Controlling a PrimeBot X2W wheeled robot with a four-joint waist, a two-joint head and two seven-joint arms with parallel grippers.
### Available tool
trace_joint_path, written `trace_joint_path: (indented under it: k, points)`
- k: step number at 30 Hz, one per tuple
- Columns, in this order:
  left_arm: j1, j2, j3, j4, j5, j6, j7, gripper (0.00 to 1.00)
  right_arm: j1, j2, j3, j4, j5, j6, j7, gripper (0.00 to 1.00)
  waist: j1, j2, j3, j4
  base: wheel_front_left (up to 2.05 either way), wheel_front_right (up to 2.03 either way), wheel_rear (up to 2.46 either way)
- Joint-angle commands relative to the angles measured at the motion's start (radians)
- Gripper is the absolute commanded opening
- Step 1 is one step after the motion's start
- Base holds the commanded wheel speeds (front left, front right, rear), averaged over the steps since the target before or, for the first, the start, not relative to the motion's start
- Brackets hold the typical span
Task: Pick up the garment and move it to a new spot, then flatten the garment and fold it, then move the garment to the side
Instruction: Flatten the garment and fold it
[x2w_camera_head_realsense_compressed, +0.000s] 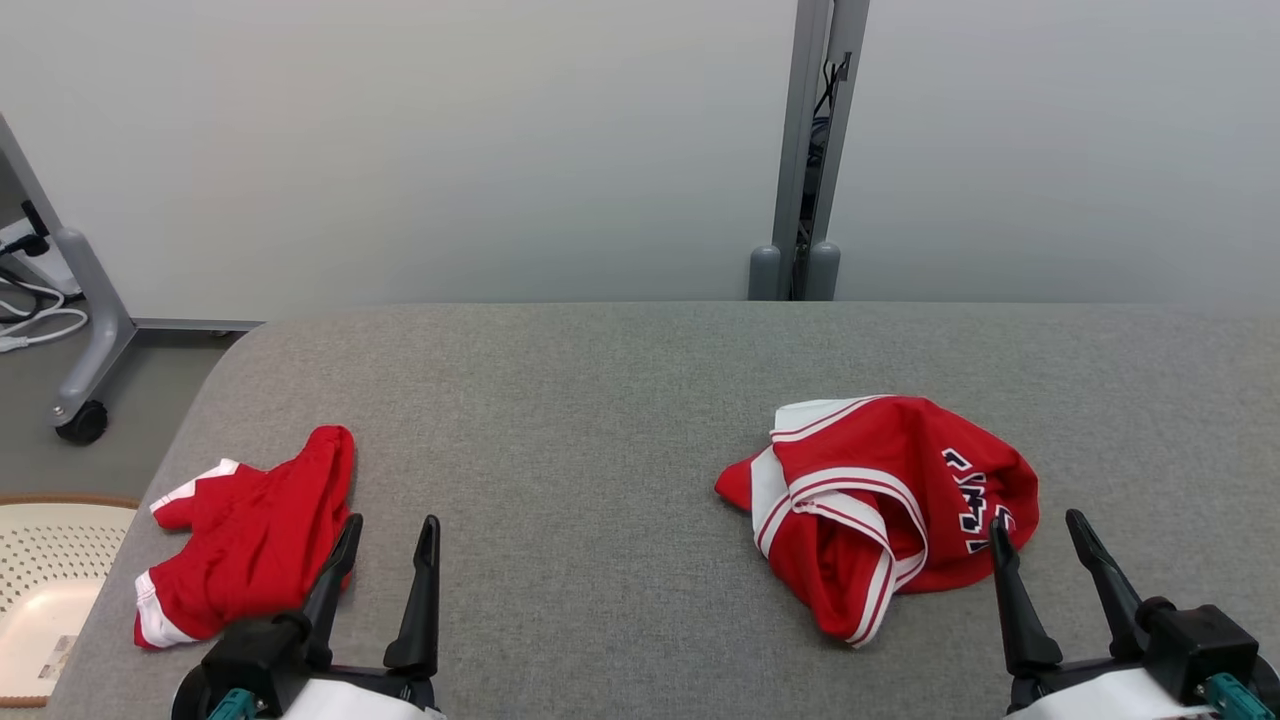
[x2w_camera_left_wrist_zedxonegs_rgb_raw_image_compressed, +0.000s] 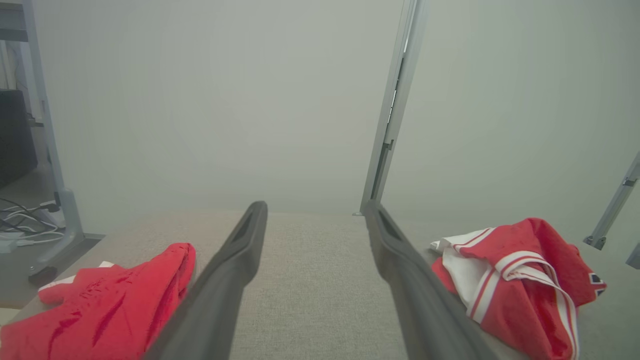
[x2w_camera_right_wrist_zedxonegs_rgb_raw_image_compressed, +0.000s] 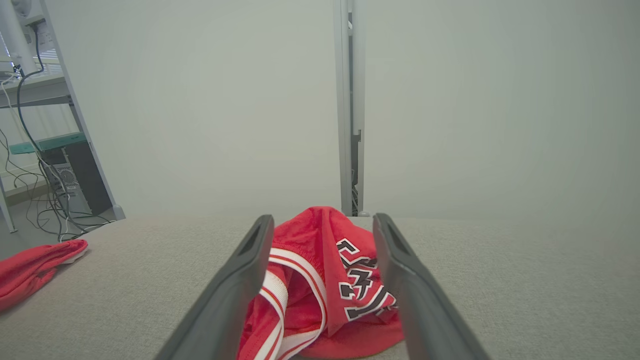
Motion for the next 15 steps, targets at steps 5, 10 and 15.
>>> trace_joint_path:
  k: [5, 10, 15]
  points:
    - [-0.011, 0.003, -0.012, 0.004, -0.012, 0.003, -0.001, 1.0, -0.013, -0.007, -0.007, -0.005, -0.012, 0.0, -0.001, 1.0, 0.0, 0.0, 0.014, -0.01, 0.0, 0.0, 0.0]
    - [-0.029, 0.003, -0.033, 0.014, -0.015, 0.001, -0.001, 1.0, -0.054, -0.007, 0.058, 0.012, -0.094, 0.0, -0.001, 1.0, 0.0, 0.0, 0.04, 0.011, 0.0, 0.0, 0.0]
    - [-0.041, 0.003, -0.049, 0.023, -0.025, -0.001, -0.001, 1.0, -0.115, -0.006, 0.074, 0.121, -0.16, 0.0, -0.001, 1.0, 0.0, 0.0, 0.062, 0.05, 0.0, 0.0, 0.0]
